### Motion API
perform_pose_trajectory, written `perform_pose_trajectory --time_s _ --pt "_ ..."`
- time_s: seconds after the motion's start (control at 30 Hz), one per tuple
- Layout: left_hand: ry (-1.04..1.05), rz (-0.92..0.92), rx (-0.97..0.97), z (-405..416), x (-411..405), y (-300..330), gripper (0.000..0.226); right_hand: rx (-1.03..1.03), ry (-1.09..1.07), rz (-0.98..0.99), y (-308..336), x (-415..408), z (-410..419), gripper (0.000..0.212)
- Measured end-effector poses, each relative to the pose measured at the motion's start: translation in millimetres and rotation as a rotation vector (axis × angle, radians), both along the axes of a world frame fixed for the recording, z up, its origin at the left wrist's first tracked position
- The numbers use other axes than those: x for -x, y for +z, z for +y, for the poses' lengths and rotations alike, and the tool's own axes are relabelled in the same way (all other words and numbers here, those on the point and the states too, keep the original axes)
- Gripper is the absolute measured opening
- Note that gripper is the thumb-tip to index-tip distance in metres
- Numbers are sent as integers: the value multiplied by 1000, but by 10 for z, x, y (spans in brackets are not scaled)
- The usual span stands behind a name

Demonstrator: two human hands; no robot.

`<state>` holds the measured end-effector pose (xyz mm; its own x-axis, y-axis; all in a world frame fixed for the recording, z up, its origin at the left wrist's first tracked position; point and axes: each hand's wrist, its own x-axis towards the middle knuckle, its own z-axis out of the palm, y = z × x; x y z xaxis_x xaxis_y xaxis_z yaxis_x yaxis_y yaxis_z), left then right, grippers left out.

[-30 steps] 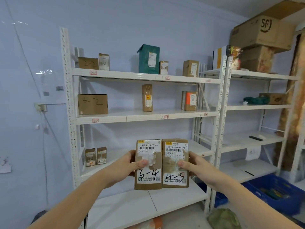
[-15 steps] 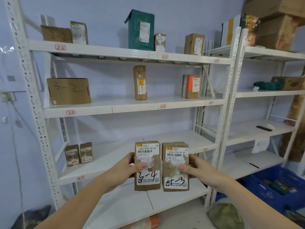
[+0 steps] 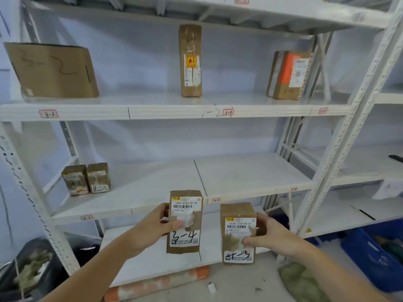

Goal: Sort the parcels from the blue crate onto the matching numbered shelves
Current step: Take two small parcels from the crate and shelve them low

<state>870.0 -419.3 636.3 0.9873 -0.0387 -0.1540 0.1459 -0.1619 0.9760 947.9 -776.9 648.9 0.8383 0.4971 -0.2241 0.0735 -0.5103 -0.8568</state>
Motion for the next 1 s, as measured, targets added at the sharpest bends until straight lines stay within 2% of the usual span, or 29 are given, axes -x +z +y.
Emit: perform_pose_trajectory --time_s 0.13,0.3,0.47,0.6,0.67,0.8,1.0 --pt "26 48 5 277 -548 -241 68 -8 -53 28 -234 -674 293 53" --pt "60 37 -1 688 -1112 -359 100 -39 -110 39 -425 -1584 801 51" --pt "144 42 25 945 -1602 -424 95 -59 -180 6 -609 -2321 1305 47" --pt "178 82 10 1039 -1967 -561 57 6 -163 2 -892 -2813 1686 51" --pt "237 84 8 1076 -2147 -651 48 41 -136 6 -1040 -3053 1863 53" --pt "386 94 44 1126 -2414 -784 44 99 -112 17 -1304 -3491 2128 52" --pt "480 132 57 1184 -2720 -883 41 168 -53 -31 -1418 -4141 2434 54"
